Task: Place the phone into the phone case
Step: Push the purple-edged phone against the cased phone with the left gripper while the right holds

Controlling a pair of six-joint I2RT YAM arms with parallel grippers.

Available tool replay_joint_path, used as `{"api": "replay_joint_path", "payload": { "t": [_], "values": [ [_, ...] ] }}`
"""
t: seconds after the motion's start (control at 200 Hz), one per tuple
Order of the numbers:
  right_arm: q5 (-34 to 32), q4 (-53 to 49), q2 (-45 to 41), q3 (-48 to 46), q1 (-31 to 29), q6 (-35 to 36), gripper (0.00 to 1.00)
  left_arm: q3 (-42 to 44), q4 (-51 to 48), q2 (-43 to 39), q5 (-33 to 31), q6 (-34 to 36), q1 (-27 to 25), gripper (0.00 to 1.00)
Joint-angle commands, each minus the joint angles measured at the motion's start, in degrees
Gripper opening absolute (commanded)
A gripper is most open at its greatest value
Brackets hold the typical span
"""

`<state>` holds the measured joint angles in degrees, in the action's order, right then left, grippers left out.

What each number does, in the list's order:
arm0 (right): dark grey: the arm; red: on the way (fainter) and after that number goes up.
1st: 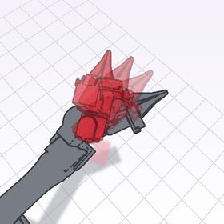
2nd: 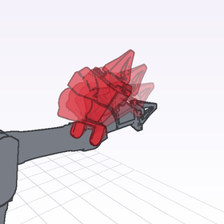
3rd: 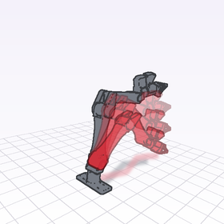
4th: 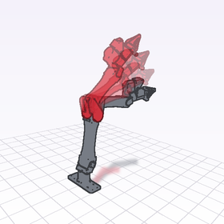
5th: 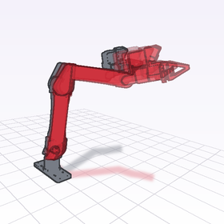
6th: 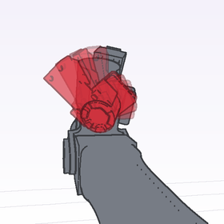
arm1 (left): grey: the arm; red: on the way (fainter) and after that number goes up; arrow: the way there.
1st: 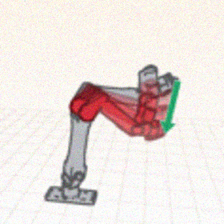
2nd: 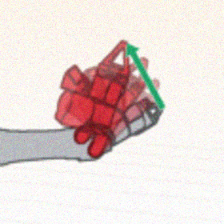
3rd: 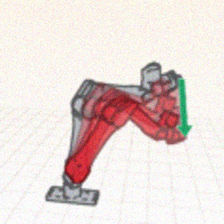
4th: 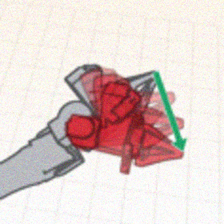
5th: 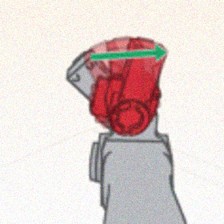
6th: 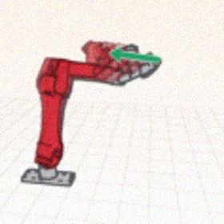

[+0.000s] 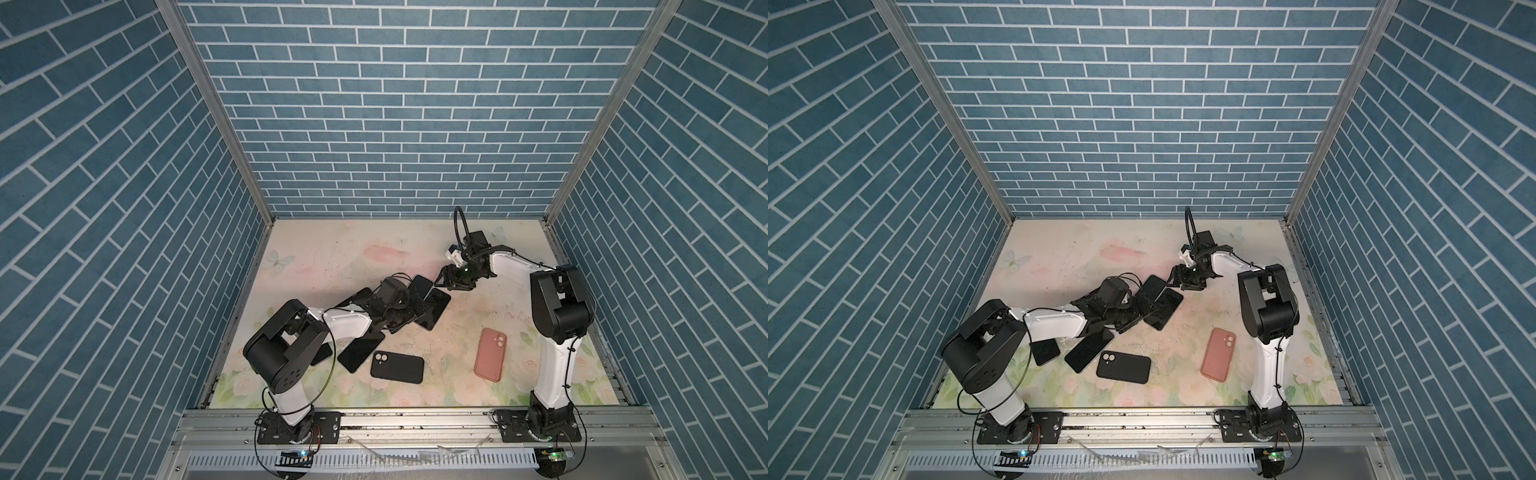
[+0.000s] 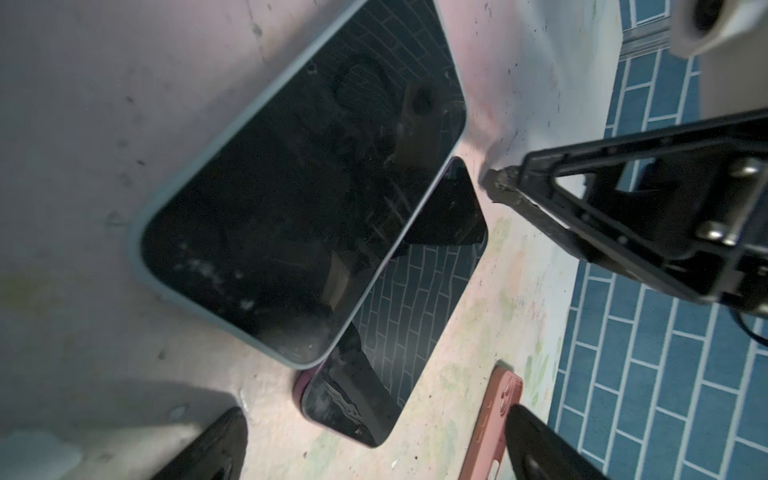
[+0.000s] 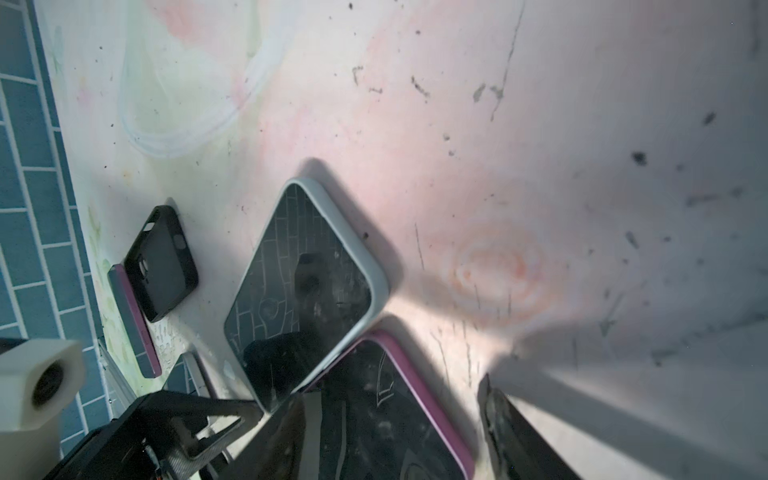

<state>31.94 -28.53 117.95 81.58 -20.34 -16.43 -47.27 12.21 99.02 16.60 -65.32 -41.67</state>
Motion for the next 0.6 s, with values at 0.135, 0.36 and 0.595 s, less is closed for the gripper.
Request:
{"api": "replay_joint_path", "payload": {
  "t": [0.135, 0.36, 0.595],
  "values": [
    [3.6, -0.2, 1.61, -1.32, -1.04, 1.92, 0.68, 2.73, 1.29, 3.47, 1.47, -4.74, -1.12, 0.98],
    [4.08, 1.86, -0.06, -6.19, -2.67, 0.66, 0.66, 3.28, 4.0, 4.69, 2.16, -6.6, -1.84, 0.98],
    [4.54, 3.19, -2.9, -11.3, -3.25, -0.69, 0.65, 3.35, 5.0, 4.99, 1.94, -7.52, -2.18, 0.98]
  ]
}}
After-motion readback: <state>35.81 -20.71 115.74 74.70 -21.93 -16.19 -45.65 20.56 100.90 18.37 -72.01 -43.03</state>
